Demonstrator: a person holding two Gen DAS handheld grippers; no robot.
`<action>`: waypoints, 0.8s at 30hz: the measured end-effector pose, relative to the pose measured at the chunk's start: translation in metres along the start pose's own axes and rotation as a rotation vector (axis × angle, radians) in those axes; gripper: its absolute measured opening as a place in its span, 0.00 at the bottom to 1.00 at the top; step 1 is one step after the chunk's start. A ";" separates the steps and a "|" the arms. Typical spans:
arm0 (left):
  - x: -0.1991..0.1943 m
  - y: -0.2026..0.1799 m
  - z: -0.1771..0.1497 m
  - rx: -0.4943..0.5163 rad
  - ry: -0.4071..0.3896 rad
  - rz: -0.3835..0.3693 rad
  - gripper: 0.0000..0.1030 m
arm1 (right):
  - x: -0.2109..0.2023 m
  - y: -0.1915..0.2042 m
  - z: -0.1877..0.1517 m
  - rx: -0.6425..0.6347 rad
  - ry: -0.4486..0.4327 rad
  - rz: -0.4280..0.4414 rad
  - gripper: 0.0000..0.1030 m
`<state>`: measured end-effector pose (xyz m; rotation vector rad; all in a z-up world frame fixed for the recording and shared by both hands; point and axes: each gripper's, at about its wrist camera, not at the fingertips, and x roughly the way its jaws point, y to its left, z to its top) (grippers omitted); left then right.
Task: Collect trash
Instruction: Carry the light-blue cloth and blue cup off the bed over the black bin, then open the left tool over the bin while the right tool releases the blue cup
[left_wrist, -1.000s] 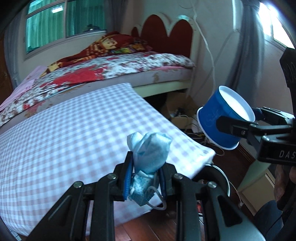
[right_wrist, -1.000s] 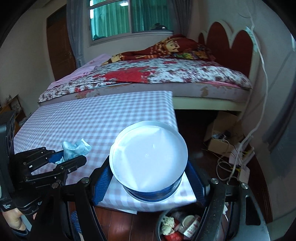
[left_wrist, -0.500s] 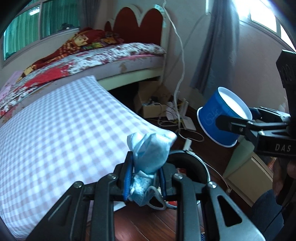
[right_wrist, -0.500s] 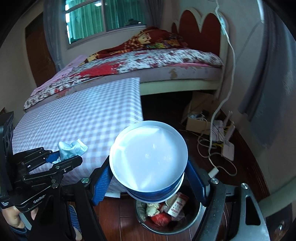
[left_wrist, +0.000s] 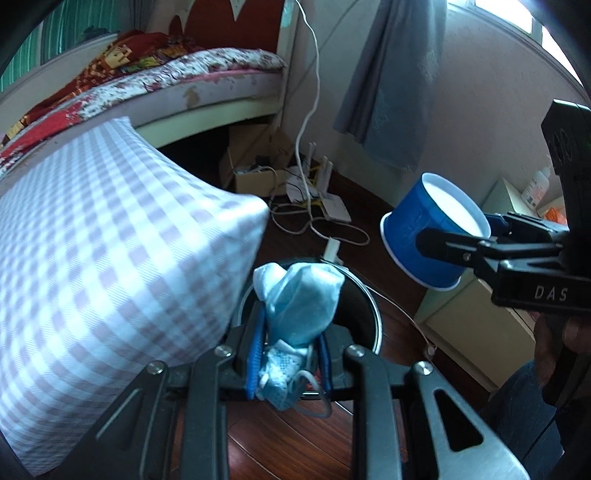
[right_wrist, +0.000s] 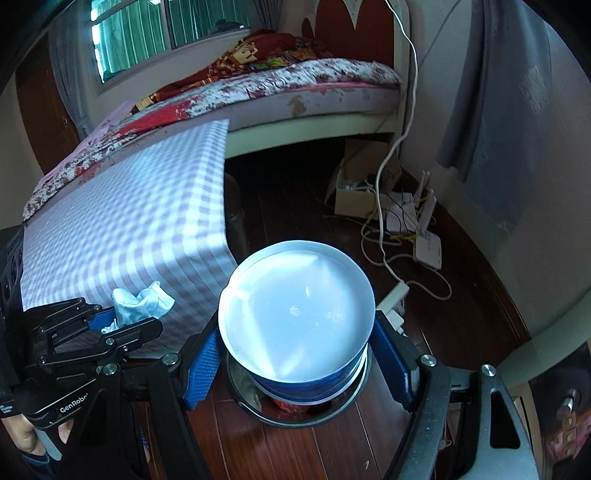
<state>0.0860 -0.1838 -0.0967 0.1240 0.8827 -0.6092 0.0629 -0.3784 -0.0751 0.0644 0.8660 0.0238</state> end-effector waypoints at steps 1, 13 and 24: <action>0.003 -0.002 -0.002 0.002 0.008 -0.008 0.25 | 0.002 -0.003 -0.004 0.003 0.006 0.001 0.74; 0.056 -0.012 -0.022 -0.039 0.124 -0.082 0.25 | 0.054 -0.032 -0.045 0.022 0.123 0.027 0.74; 0.094 -0.003 -0.033 -0.093 0.195 -0.086 0.26 | 0.111 -0.030 -0.066 -0.022 0.222 0.050 0.74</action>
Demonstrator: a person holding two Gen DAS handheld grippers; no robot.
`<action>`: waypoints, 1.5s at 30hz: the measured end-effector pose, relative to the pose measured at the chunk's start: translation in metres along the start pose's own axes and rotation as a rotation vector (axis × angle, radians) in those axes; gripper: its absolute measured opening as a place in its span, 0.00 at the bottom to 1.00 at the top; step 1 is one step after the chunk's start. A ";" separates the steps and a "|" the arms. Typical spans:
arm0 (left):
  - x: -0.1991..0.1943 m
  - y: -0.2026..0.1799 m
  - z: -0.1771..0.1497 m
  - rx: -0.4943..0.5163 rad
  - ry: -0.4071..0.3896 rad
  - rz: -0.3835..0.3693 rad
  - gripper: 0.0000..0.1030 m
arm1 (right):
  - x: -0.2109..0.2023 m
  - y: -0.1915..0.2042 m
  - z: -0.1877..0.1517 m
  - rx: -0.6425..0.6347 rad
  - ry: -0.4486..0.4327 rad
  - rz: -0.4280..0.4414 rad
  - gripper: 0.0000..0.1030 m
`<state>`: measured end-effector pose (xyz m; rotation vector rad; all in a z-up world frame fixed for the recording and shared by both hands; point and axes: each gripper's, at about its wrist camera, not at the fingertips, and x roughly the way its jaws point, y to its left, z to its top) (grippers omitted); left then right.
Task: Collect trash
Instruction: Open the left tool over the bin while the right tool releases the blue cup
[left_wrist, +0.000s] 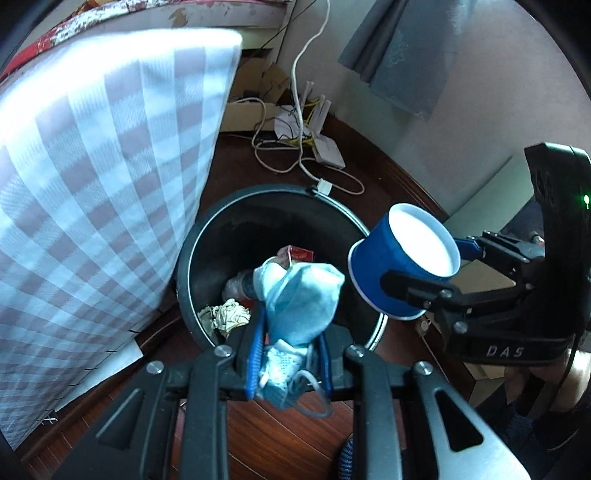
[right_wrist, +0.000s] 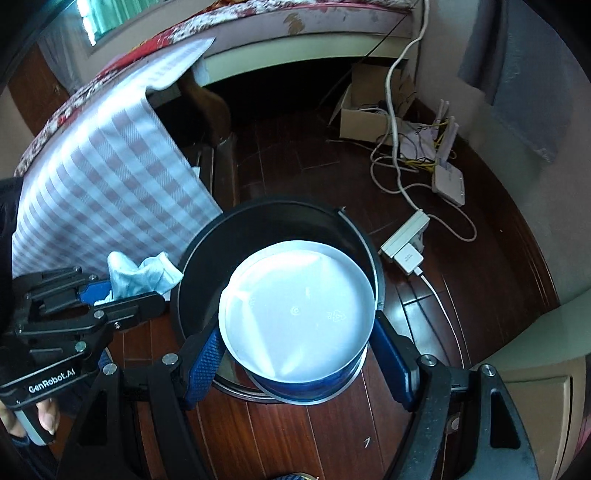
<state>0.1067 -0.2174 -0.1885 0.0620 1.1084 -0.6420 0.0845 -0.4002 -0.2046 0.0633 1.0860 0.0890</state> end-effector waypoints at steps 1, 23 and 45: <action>0.002 0.002 0.002 -0.002 0.005 -0.006 0.26 | 0.004 0.001 0.000 -0.010 0.003 0.003 0.74; 0.020 0.029 -0.013 -0.080 -0.024 0.179 0.99 | 0.047 -0.004 -0.007 -0.142 0.073 -0.086 0.99; -0.019 0.037 -0.019 -0.083 -0.082 0.242 0.99 | 0.022 0.016 -0.001 -0.096 0.020 -0.085 0.99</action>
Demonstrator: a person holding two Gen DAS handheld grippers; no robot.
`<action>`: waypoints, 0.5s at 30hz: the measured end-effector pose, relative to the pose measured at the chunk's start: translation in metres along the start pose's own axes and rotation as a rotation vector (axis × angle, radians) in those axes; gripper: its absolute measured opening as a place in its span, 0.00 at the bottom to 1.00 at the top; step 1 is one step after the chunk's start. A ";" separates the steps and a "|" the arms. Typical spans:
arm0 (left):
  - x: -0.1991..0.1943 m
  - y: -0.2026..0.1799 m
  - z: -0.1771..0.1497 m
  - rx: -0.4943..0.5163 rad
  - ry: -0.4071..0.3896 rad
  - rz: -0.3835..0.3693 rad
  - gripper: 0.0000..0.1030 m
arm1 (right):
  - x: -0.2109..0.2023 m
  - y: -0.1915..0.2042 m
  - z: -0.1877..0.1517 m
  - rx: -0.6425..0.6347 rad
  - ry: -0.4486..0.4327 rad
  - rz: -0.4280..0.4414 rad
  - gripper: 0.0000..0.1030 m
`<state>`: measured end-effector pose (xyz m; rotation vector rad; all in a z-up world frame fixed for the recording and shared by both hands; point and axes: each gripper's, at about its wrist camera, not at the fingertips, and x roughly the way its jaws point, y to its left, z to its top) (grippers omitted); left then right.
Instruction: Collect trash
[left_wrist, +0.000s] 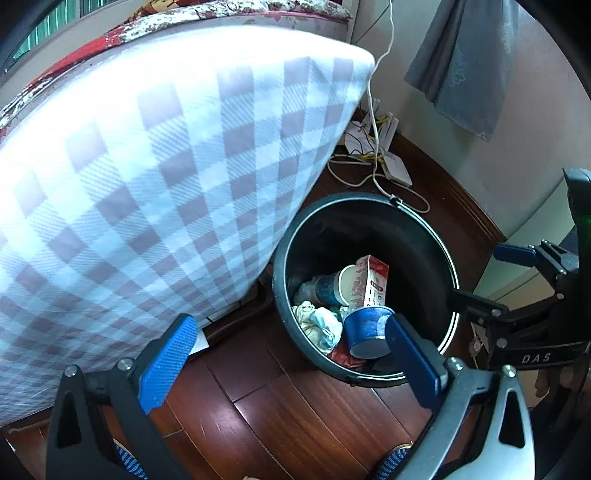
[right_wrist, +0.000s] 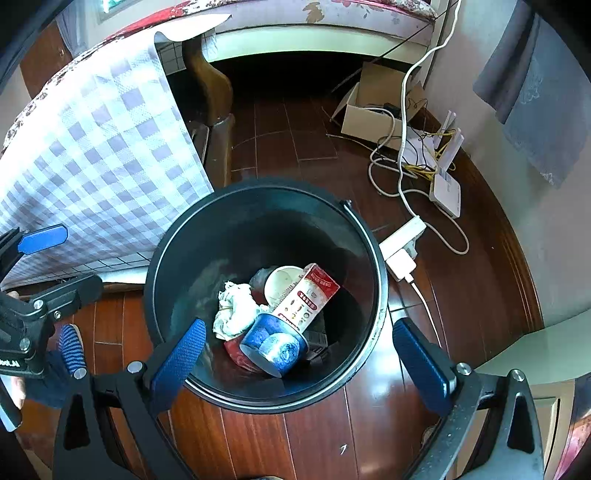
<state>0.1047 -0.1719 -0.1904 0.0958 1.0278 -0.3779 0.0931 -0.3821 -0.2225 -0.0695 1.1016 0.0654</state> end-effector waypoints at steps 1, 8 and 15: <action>-0.002 0.000 0.000 0.000 -0.004 0.002 0.99 | -0.002 0.001 0.000 0.002 -0.005 -0.001 0.99; -0.028 0.006 0.003 0.011 -0.035 0.043 0.99 | -0.028 0.007 0.004 0.035 -0.038 -0.011 0.99; -0.074 0.016 0.009 -0.014 -0.101 0.066 0.99 | -0.074 0.024 0.011 0.082 -0.089 -0.026 0.99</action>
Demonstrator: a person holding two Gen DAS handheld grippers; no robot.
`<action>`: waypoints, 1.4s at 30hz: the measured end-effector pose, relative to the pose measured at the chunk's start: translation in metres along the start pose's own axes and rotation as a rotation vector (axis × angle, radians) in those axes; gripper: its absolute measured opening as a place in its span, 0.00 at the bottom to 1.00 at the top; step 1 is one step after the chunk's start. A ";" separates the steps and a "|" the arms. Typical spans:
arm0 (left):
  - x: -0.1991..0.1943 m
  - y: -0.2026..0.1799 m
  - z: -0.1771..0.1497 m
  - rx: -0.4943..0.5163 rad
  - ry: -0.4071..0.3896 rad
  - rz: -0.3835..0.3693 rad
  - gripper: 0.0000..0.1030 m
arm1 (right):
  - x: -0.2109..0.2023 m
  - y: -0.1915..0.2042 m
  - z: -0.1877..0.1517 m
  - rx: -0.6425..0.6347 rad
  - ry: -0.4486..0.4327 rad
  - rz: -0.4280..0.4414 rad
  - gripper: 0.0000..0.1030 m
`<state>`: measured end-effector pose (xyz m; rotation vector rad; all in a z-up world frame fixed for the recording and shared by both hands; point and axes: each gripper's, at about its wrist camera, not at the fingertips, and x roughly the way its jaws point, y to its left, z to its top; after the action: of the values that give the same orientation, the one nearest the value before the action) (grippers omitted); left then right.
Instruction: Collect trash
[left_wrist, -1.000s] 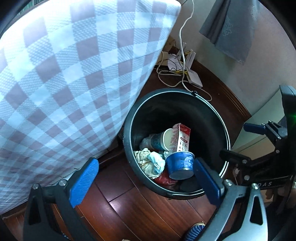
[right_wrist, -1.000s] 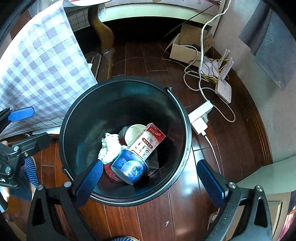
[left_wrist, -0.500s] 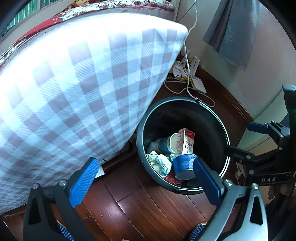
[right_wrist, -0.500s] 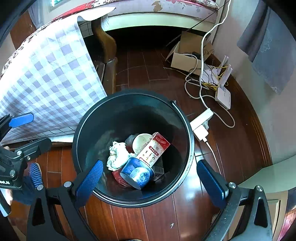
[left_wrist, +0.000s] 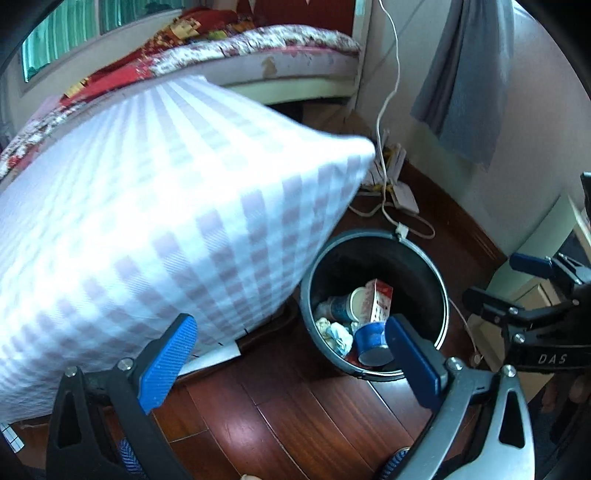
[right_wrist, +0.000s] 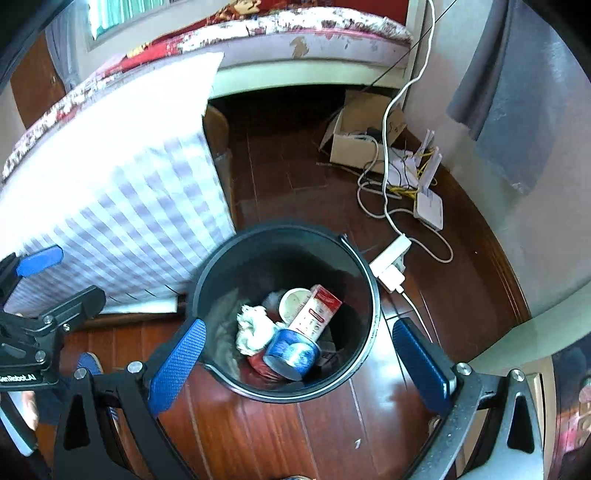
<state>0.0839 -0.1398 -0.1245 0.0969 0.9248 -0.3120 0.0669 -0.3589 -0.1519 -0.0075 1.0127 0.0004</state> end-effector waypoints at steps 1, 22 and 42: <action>-0.007 0.002 0.001 -0.003 -0.011 0.005 0.99 | -0.007 0.003 0.002 0.007 -0.005 -0.002 0.99; -0.146 0.025 -0.006 -0.068 -0.213 0.068 0.99 | -0.150 0.050 0.013 0.021 -0.189 0.000 0.99; -0.224 0.010 -0.015 -0.048 -0.421 0.097 0.99 | -0.262 0.057 -0.007 0.039 -0.420 -0.040 0.99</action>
<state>-0.0504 -0.0774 0.0442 0.0292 0.5075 -0.2090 -0.0780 -0.3013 0.0659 0.0079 0.5926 -0.0527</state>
